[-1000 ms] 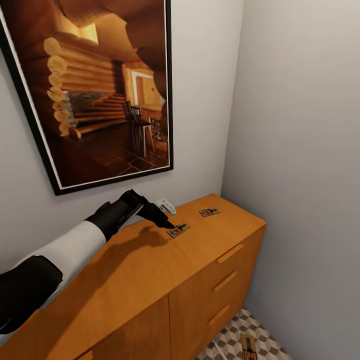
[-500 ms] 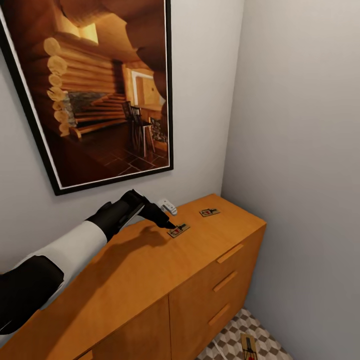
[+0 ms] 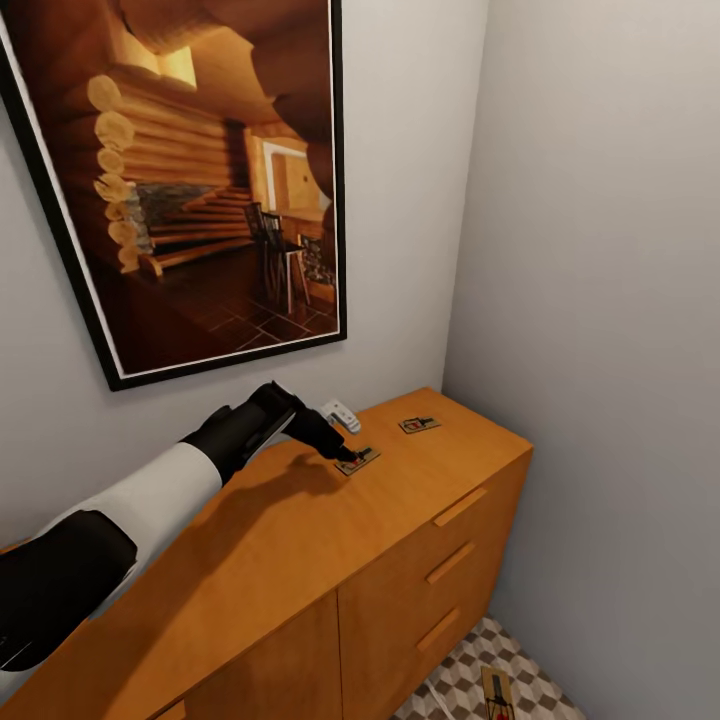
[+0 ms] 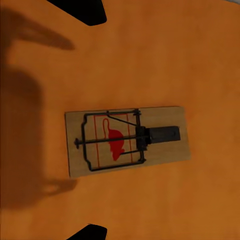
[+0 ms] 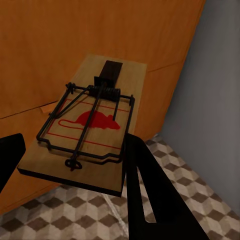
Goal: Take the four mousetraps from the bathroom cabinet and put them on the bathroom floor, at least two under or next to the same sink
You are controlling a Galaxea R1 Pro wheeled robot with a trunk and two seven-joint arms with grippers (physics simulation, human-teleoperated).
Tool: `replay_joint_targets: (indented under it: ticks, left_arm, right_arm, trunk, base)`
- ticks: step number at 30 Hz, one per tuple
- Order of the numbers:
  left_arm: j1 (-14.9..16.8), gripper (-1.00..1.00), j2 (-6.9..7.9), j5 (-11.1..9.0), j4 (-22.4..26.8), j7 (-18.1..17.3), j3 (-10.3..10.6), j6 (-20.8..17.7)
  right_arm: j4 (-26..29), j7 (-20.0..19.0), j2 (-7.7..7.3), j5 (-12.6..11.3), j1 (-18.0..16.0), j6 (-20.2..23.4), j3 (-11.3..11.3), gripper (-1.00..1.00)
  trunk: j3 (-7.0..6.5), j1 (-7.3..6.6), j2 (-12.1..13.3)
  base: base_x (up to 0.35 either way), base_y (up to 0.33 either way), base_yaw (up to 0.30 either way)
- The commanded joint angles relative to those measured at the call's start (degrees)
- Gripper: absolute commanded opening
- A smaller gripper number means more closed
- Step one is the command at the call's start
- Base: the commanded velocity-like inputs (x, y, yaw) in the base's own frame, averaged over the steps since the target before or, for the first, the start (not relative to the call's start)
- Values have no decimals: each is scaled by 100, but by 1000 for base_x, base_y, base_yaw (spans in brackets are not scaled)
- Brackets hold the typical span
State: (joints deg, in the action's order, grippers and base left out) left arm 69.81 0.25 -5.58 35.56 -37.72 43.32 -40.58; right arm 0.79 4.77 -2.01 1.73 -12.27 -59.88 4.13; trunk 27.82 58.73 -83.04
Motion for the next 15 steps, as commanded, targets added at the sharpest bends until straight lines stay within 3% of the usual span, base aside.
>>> replay_joint_targets:
  ticks: [1, 15]
  left_arm:
    - [7, 100, 2, -58, -5, 19, 19, -47]
    - [7, 100, -75, -58, -261, 19, 27, -41]
  right_arm:
    - [-3, 50, -1, 13, -4, -12, 38, -100]
    - [-6, 49, -1, 13, -4, -12, 35, -100]
  trunk:
    - [6, 0, -4]
    - [6, 0, -4]
  base:
    - [0, 0, 0]
    - [0, 0, 0]
